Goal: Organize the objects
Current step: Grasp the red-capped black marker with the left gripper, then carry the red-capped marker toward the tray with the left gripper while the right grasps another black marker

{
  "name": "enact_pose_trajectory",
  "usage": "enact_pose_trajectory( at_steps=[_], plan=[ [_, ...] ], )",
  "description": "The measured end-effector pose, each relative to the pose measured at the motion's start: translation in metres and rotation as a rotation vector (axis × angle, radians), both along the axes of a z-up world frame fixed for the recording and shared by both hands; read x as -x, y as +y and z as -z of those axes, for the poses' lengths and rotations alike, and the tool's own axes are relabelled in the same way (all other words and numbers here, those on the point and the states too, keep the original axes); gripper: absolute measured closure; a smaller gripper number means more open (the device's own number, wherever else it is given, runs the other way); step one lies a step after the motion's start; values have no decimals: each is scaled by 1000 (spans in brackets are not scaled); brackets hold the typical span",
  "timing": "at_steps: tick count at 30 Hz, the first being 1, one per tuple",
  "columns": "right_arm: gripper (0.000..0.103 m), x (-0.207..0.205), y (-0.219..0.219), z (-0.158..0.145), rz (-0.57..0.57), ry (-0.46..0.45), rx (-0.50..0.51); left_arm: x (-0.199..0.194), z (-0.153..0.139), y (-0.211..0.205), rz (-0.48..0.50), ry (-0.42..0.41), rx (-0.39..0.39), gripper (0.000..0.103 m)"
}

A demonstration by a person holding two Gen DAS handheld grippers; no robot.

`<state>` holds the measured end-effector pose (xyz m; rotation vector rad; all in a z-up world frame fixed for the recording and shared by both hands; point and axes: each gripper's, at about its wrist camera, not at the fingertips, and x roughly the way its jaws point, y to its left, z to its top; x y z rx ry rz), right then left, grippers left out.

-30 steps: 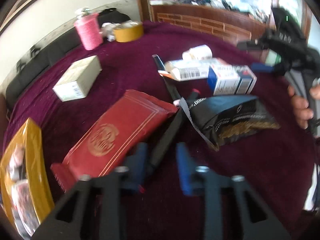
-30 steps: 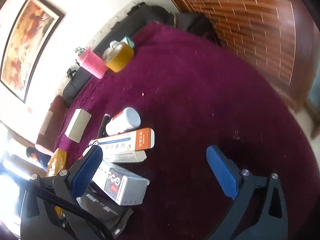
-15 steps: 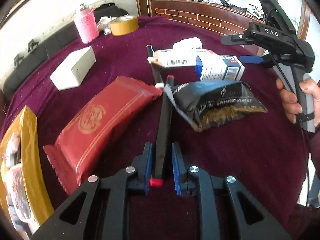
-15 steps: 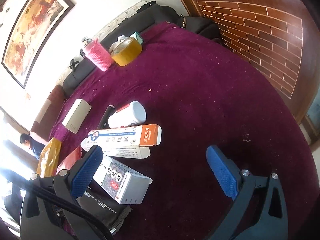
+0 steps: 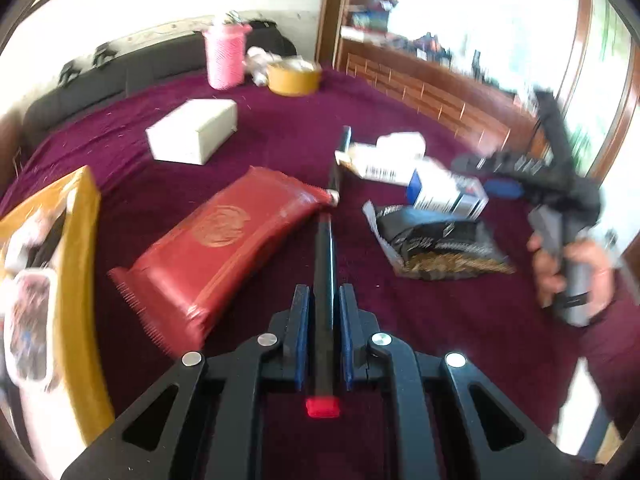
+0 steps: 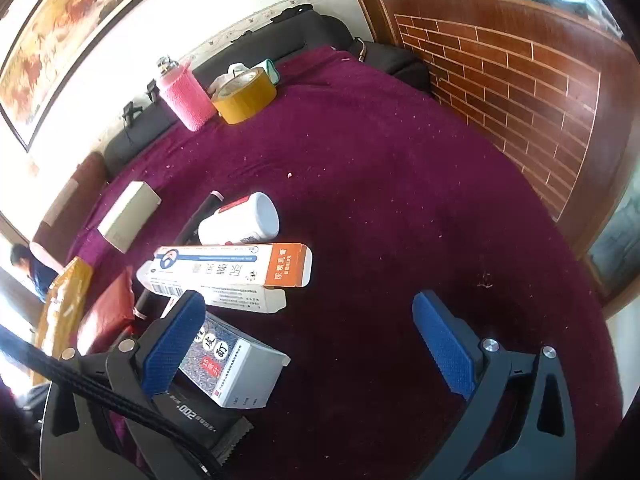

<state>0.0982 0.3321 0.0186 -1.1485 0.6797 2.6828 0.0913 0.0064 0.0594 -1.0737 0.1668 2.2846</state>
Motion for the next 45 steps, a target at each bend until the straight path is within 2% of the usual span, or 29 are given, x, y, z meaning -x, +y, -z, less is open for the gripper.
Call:
enact_pose_trajectory(
  at_steps=[2,4,7,10,11,12,14,16,17,18,20,22,24,27,31,33,34,36,37,45],
  plan=[
    [0,-1,-7,-9,11,-7,-77,-7,-9,-16,-23,20,-19,92],
    [0,-2,-17,-24,-8,3,-88,-12,-12,-30,-37,17,-43,92],
    [0,1,-34,-48,-80,33,-1,-18,-13,-46,-54,8,-92,92],
    [0,19,-60,-60,-196,16,88,-25,-16,-56,-62,17,-129,92],
    [0,25,-67,-59,-231,-2,127,-28,-17,-59,-64,21,-141,92],
    [5,34,-75,-56,-269,-27,177,-31,-17,-63,-67,22,-152,92],
    [8,57,-93,-40,-361,-116,312,-33,-17,-70,-75,22,-172,92],
    [19,74,-107,-22,-377,-194,356,-36,-18,-77,-83,22,-190,92],
    [24,79,-112,-17,-362,-221,326,-37,-18,-80,-85,23,-195,92],
    [24,84,-115,-13,-343,-241,292,-37,-18,-84,-87,25,-201,92],
    [28,91,-121,-13,-290,-252,171,-38,-19,-92,-90,30,-216,92],
    [31,101,-124,-11,-268,-276,137,-38,-20,-99,-97,33,-230,92],
    [43,113,-128,-8,-238,-306,85,-36,-19,-106,-106,30,-250,92],
    [47,130,-135,-2,-187,-336,-6,-34,-16,-116,-120,23,-274,92],
    [47,149,-146,-3,-132,-341,-194,-32,-14,-128,-137,20,-297,92],
    [51,150,-155,-2,-123,-344,-276,-32,-14,-134,-144,22,-306,92],
    [56,147,-160,-3,-133,-324,-285,-32,-14,-137,-149,26,-310,92],
    [86,142,-164,-5,-145,-315,-295,-32,-14,-143,-161,28,-314,92],
    [91,140,-162,-7,-148,-314,-290,-32,-14,-146,-168,27,-316,92],
    [91,119,-147,-22,-173,-202,-120,-40,-19,-172,-244,56,-320,92]
  ],
)
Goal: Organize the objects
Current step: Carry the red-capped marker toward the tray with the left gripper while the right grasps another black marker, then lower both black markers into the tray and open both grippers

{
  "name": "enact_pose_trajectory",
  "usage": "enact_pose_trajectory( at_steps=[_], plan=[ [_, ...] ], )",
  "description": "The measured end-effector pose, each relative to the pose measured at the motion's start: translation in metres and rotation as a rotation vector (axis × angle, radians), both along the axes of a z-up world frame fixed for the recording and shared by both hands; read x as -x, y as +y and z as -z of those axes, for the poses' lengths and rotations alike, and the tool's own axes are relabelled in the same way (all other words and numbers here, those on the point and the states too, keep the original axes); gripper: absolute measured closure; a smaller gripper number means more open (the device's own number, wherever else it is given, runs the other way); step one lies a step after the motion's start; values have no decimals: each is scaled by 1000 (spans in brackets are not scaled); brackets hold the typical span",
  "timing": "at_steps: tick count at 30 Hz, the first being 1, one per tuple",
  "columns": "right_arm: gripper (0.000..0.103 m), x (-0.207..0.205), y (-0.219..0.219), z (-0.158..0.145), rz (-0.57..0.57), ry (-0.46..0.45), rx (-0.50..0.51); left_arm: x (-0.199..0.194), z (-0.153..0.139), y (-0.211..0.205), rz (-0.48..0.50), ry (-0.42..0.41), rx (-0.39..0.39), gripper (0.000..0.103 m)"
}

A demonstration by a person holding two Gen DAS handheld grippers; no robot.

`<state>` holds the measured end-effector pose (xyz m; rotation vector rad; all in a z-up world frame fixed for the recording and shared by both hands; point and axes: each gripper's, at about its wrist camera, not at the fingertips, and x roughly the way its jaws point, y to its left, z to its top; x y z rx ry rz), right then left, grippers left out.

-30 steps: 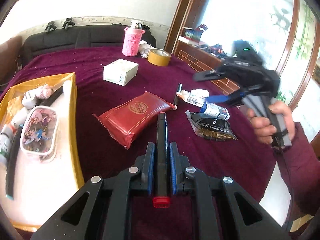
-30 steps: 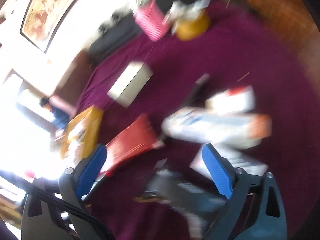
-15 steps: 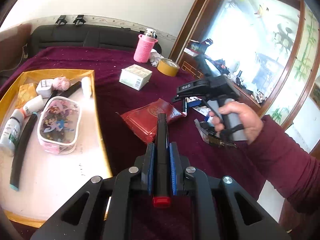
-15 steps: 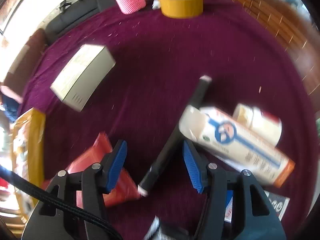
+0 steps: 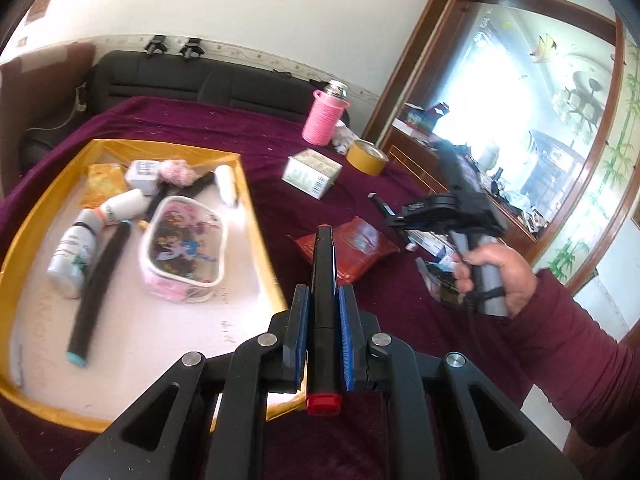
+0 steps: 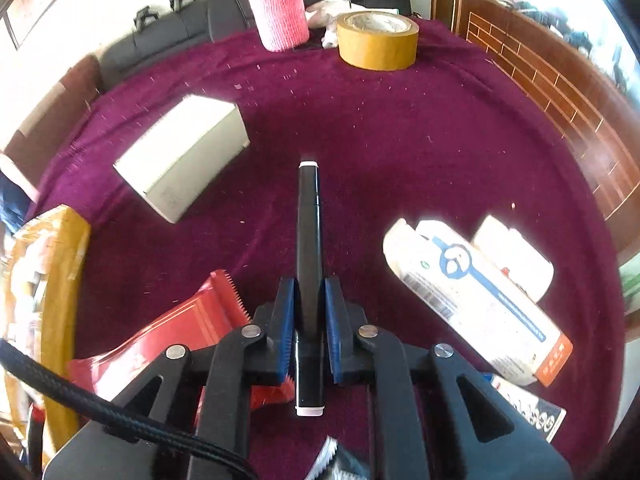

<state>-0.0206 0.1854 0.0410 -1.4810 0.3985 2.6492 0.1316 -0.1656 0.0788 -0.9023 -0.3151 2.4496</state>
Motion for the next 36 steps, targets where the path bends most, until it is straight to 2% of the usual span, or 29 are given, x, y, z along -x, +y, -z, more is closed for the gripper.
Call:
enact_pose_trajectory(
  at_steps=[5,9,13,19,27,34,36],
  plan=[
    [91,-14,-6,-23,-42,54,99,-4,-3,-22,-79,6,-2,92],
    [91,-29,-31,-40,-130,87,171,-6,-5,-43,-166,4,25,92],
    [91,-37,-81,-43,-262,70,252,0,-1,-65,-263,-36,71,92],
    [91,-43,-159,-25,-422,-1,359,24,18,-81,-353,-118,153,92],
    [90,-29,-223,-10,-484,-61,340,61,31,-74,-381,-180,225,92],
    [90,-27,-246,5,-496,-107,251,62,33,-80,-371,-186,173,90],
    [90,-25,-245,5,-479,-103,232,59,31,-82,-370,-181,163,84]
  ],
)
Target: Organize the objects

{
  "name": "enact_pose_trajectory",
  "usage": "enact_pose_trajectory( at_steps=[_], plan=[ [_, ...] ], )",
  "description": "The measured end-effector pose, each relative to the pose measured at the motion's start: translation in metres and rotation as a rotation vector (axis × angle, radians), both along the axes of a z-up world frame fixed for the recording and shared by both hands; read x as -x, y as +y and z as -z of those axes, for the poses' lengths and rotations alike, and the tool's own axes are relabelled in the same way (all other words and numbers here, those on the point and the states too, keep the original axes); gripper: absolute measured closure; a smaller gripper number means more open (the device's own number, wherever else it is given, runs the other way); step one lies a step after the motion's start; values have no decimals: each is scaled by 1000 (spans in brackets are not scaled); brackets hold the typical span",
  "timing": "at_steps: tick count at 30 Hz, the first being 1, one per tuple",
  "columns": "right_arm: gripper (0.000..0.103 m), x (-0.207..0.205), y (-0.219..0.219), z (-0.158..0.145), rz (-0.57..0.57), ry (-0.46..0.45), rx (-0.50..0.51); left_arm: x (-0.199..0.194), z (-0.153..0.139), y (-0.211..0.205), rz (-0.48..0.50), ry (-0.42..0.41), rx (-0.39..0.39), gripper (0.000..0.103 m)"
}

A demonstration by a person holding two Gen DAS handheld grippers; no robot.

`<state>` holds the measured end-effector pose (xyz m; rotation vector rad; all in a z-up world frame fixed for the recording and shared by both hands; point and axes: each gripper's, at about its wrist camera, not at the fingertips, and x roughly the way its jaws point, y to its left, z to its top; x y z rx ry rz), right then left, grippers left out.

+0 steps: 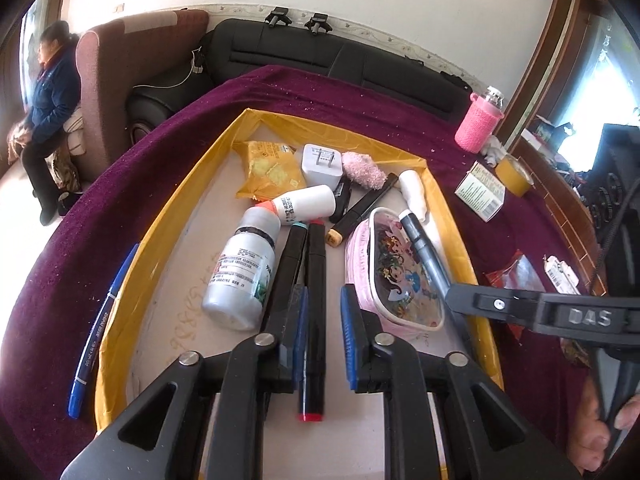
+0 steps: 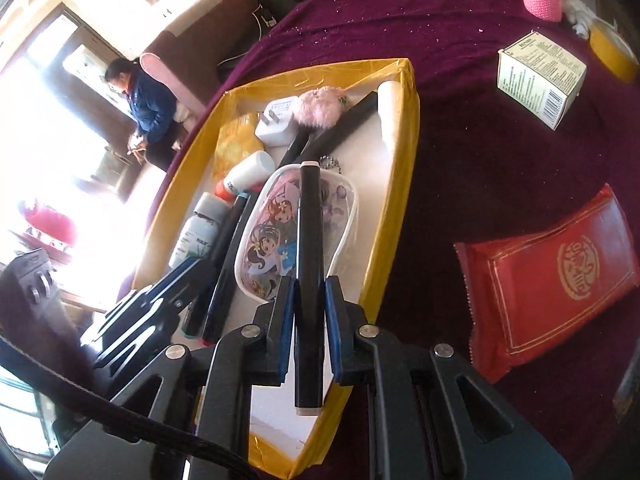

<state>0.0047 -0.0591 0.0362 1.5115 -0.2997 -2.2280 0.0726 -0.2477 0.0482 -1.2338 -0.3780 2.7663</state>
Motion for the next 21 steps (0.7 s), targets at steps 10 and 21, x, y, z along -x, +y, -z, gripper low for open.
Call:
enact_pose_trajectory(
  at_steps=[10,21],
  plan=[
    [75,-1,7,-23,55,140,-13,-27,-23,-21,-65,90,-62,45],
    [64,13,-15,-2,19,69,-61,-44,-22,-42,-131,108,-129,45]
  ],
)
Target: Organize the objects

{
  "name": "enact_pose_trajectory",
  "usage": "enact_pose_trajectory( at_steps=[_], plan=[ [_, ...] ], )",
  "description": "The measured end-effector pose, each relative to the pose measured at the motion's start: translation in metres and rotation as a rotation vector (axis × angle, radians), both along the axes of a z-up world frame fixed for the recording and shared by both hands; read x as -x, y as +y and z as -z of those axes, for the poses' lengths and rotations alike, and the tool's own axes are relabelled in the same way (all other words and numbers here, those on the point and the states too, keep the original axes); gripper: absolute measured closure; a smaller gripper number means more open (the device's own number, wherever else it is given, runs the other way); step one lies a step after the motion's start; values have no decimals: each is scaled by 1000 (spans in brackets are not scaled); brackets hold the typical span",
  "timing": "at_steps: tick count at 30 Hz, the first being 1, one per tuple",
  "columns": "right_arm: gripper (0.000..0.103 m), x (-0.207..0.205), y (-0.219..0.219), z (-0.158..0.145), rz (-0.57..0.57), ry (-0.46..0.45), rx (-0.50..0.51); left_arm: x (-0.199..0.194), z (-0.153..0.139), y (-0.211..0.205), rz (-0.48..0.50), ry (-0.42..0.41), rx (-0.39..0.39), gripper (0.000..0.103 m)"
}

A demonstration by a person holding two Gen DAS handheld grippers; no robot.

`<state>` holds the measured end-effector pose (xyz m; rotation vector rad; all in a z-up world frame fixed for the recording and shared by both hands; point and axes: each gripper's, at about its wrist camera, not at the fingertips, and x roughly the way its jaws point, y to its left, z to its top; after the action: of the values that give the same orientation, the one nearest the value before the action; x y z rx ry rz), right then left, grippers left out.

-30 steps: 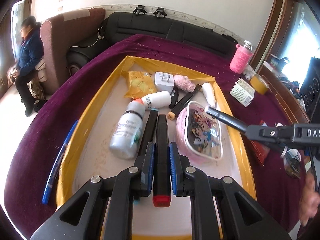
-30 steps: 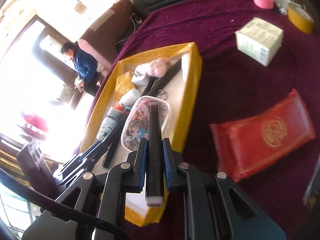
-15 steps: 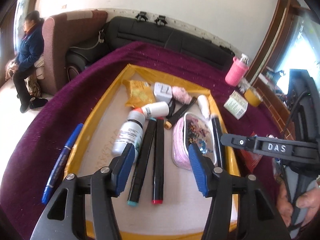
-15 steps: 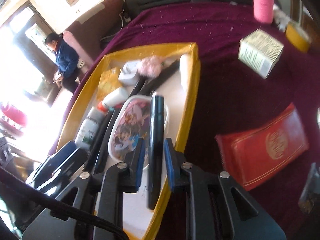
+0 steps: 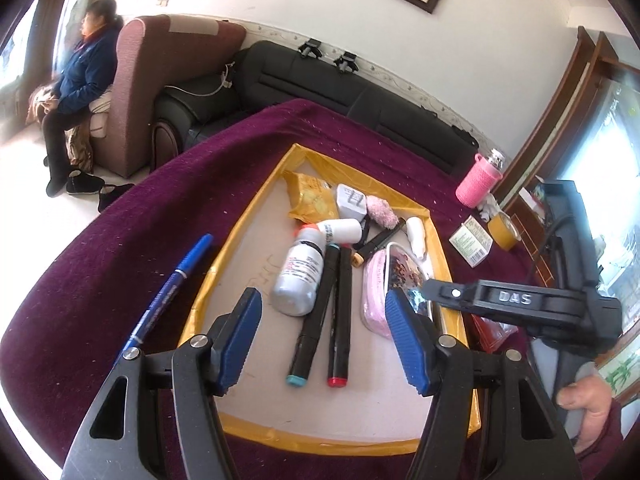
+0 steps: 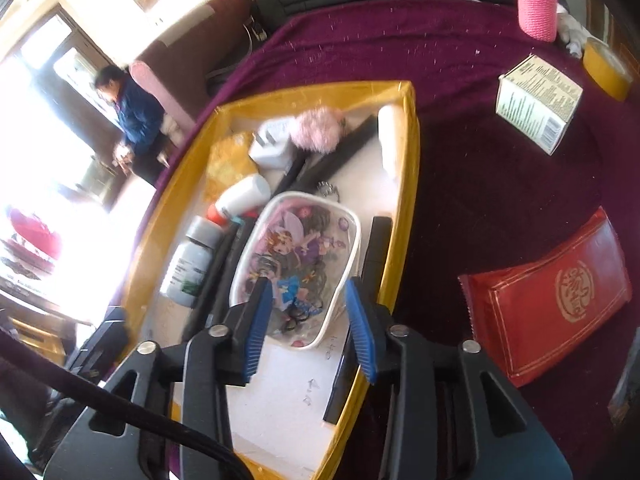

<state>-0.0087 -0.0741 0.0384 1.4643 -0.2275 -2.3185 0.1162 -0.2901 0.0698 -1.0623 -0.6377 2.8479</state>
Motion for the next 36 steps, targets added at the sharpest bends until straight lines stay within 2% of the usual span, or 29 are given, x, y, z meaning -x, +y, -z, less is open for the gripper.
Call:
enact_pose_trajectory(
  at_steps=[6,10,11,13,15,16,17,18,19,20,21,23,26,29,31,33,36],
  plan=[
    [57,14,-29,3,-41,-2,-44,-6,-3,-8,-18,19,3,45],
    [57,13,-35,-5,-100,-17,29,-10,-7,-11,-26,35,2,45],
    [57,12,-29,-13,-91,3,50,-11,-10,-10,-26,43,5,45],
    [57,7,-11,-36,-53,81,58,-14,-16,-6,-19,65,15,45],
    [57,-3,16,-66,-3,197,28,-18,-25,3,6,94,22,44],
    [57,-13,37,-85,35,289,-14,-19,-30,10,25,112,28,42],
    [52,-21,52,-95,70,356,-56,-20,-35,18,46,130,37,40],
    [38,-30,68,-104,113,425,-104,-21,-40,27,68,146,49,36],
    [28,-42,91,-110,175,512,-170,-22,-45,38,96,158,62,31],
    [16,-47,107,-111,208,544,-205,-21,-48,49,125,166,70,29],
    [16,-50,123,-110,233,551,-236,-20,-51,62,158,167,77,28],
    [16,-52,170,-99,285,462,-282,-19,-54,83,226,152,75,28],
    [16,-67,245,-81,379,344,-236,-17,-53,115,338,118,50,28],
    [16,-90,308,-62,465,249,-212,-17,-50,147,407,97,81,28],
    [16,-107,334,-50,484,202,-219,-15,-46,166,439,73,96,28],
    [16,-120,352,-37,477,165,-211,-14,-41,185,489,47,80,28],
    [16,-132,364,-21,445,125,-147,-10,-33,212,547,1,75,28]
  ],
)
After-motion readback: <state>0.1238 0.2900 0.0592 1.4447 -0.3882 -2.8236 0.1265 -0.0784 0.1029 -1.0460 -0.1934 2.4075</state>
